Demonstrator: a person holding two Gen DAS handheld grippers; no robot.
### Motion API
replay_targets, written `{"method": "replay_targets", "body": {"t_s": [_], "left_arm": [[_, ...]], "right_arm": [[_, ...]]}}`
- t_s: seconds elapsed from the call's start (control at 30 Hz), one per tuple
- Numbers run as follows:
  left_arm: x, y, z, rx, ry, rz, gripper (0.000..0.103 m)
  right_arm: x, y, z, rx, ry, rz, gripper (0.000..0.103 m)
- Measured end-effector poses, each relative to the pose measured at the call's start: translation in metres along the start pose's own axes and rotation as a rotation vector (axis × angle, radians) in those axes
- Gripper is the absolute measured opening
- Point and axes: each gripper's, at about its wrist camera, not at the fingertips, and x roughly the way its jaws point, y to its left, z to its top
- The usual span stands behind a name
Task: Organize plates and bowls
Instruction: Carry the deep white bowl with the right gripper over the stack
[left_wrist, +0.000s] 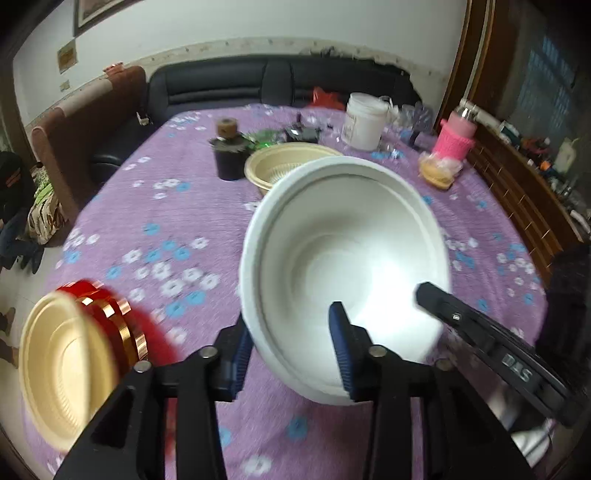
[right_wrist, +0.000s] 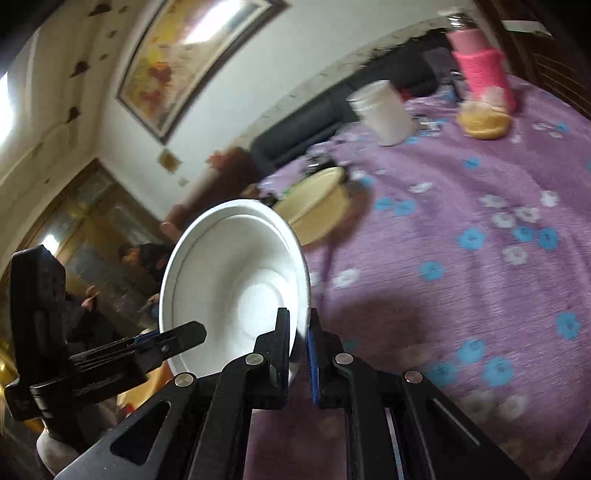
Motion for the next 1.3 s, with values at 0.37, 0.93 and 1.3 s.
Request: {"method": "replay_targets", "body": {"t_s": [0.37, 0.93, 1.3], "left_arm": [[-0.073, 0.101, -0.05, -0.2, -0.089, -0.021, 0.047], [-0.077, 0.223, -0.071, -0.408, -0.076, 0.052, 0.051], [-0.083, 0.243, -0.088, -0.407, -0.108, 0.094, 0.073]], "right_arm": [[0.022, 0.109, -0.031, -0.115, 0.05, 0.083, 0.011], [0.121, 0.219, -0.06, -0.268, 0.19, 0.048, 0.012], [0.146, 0.234, -0.082, -0.389, 0.193, -0.066, 0.012]]}}
